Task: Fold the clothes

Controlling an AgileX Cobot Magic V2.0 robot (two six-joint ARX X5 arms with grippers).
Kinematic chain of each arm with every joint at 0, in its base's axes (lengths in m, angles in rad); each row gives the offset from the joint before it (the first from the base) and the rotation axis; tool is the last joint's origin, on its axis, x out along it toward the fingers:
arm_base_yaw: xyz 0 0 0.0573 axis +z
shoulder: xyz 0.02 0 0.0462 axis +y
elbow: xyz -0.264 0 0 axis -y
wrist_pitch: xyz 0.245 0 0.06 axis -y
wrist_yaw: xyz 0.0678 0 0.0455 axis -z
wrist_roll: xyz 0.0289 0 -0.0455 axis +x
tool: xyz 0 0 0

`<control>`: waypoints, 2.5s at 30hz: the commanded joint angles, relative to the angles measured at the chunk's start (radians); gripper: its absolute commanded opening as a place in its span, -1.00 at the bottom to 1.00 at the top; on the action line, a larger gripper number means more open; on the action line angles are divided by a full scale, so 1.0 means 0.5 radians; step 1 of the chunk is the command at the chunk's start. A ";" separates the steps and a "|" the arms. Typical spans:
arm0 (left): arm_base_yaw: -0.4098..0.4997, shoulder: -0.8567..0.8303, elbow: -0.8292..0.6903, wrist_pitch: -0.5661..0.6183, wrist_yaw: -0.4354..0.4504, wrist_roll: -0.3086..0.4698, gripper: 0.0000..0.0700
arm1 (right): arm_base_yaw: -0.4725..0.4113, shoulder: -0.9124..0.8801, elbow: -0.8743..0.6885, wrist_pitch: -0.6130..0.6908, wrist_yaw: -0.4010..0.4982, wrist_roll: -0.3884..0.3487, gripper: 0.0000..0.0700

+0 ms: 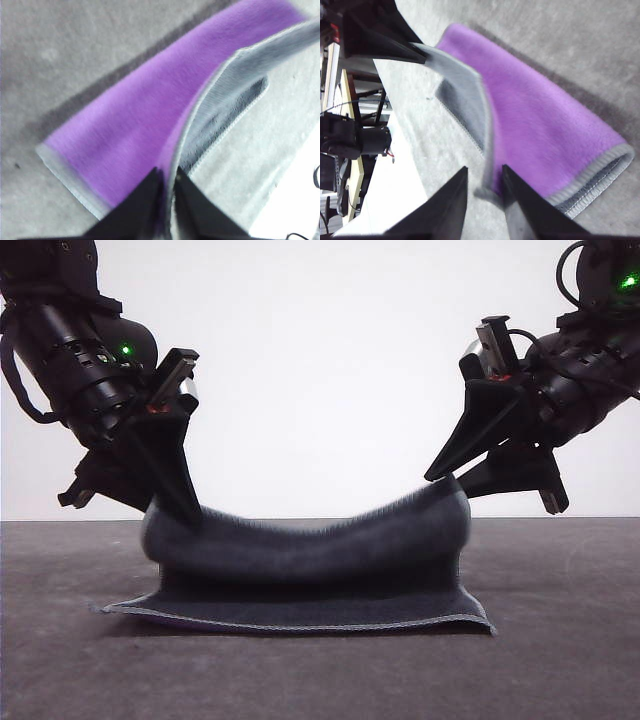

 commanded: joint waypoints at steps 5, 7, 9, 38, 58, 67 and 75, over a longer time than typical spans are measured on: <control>-0.008 0.010 0.021 -0.043 0.018 0.033 -0.31 | 0.009 0.009 0.043 -0.034 -0.058 -0.074 -0.35; -0.008 0.010 0.021 -0.052 0.018 0.033 -0.27 | 0.008 0.009 0.043 -0.034 -0.058 -0.074 -0.22; -0.008 0.010 0.021 -0.058 0.020 0.033 -0.12 | 0.008 0.009 0.043 -0.034 -0.057 -0.073 -0.13; 0.494 -0.547 0.021 -0.147 -0.455 -0.096 -0.07 | -0.292 -0.983 0.024 -0.389 1.022 0.039 0.04; 0.697 -0.547 0.021 -0.154 -0.425 -0.101 -0.07 | -0.252 -0.901 -0.851 0.487 0.639 0.624 0.04; 0.697 -0.547 0.021 -0.150 -0.409 -0.111 -0.07 | -0.055 -0.468 -0.851 0.841 0.518 0.813 0.04; 0.697 -0.547 0.021 -0.127 -0.341 -0.111 -0.07 | 0.075 -0.243 -0.851 1.174 0.380 1.002 0.04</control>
